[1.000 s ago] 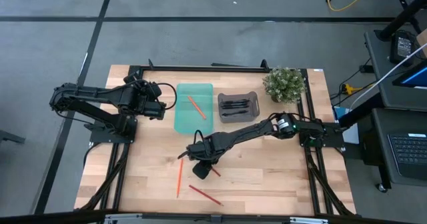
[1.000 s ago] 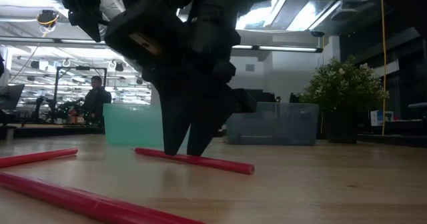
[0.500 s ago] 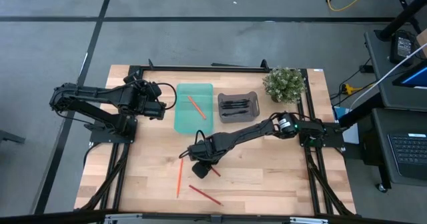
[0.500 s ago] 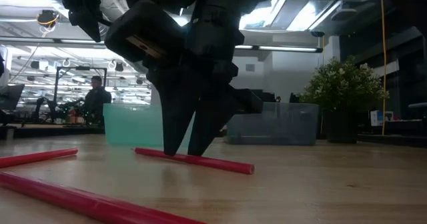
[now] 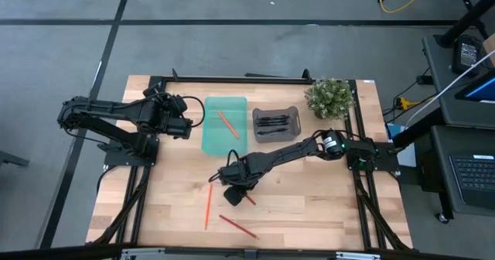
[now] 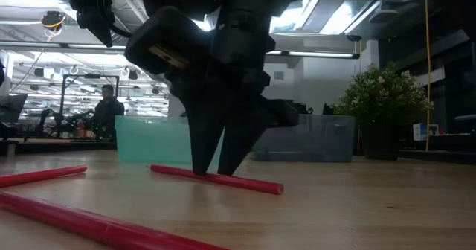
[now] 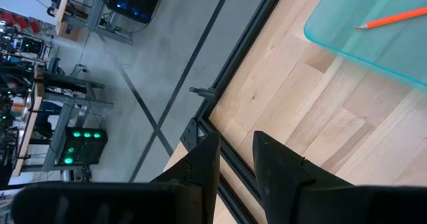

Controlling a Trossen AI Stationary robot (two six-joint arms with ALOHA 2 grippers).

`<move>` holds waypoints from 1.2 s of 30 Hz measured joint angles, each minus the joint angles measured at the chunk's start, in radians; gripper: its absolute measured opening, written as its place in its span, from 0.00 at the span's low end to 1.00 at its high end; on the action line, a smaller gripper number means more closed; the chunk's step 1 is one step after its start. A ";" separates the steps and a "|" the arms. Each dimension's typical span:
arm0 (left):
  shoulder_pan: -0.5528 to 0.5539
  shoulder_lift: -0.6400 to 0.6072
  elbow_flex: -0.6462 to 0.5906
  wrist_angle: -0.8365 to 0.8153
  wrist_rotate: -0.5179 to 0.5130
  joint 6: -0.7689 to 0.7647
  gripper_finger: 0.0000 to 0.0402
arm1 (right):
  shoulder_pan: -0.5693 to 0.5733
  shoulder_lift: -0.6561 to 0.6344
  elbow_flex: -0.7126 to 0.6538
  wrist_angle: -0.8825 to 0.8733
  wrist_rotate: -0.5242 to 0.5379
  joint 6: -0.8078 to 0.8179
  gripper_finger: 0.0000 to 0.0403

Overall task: Sort pens & pencils
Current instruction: Put the red pencil into the green bin

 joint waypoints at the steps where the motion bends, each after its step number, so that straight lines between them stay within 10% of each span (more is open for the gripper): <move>1: 0.000 0.000 0.000 0.000 0.000 0.000 0.21 | 0.000 0.000 0.000 -0.003 -0.009 0.000 0.33; 36: 0.000 0.000 0.000 -0.001 0.008 -0.006 0.21 | -0.020 0.000 0.000 -0.260 0.076 -0.106 0.24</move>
